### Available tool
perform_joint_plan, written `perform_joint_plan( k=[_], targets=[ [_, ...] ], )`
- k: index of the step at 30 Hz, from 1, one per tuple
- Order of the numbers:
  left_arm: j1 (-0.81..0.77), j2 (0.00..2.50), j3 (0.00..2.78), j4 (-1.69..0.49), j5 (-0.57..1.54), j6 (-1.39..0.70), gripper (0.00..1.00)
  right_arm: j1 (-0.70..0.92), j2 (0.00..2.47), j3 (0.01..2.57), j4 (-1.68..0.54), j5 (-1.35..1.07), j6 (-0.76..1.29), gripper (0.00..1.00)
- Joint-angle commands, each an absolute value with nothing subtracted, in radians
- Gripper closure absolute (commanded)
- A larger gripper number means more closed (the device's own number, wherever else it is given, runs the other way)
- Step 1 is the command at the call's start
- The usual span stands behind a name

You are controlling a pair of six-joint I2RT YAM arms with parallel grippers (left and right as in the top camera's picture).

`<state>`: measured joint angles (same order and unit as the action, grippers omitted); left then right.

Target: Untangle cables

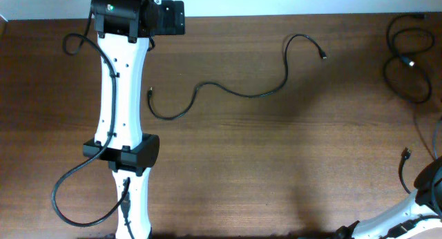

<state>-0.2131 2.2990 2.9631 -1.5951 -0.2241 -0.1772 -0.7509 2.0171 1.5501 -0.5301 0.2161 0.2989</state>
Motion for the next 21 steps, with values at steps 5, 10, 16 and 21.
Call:
perform_joint_plan(
  k=[5,10,16,21],
  targets=[
    [-0.216,2.296,2.963,-1.596,-0.197,-0.186,0.01,-0.702,1.89,1.679,-0.682,0.204,0.284,0.01],
    [-0.216,2.296,2.963,-1.593,-0.197,-0.186,0.01,-0.545,1.776,1.697,-0.833,0.204,0.294,0.01],
    [-0.216,2.296,2.963,-1.6,-0.198,-0.179,0.01,-0.385,1.768,1.696,-0.999,0.387,0.213,0.01],
    [-0.216,2.296,2.963,-1.589,-0.197,-0.167,0.01,-0.418,1.769,1.67,-1.182,0.456,0.815,0.01]
  ],
)
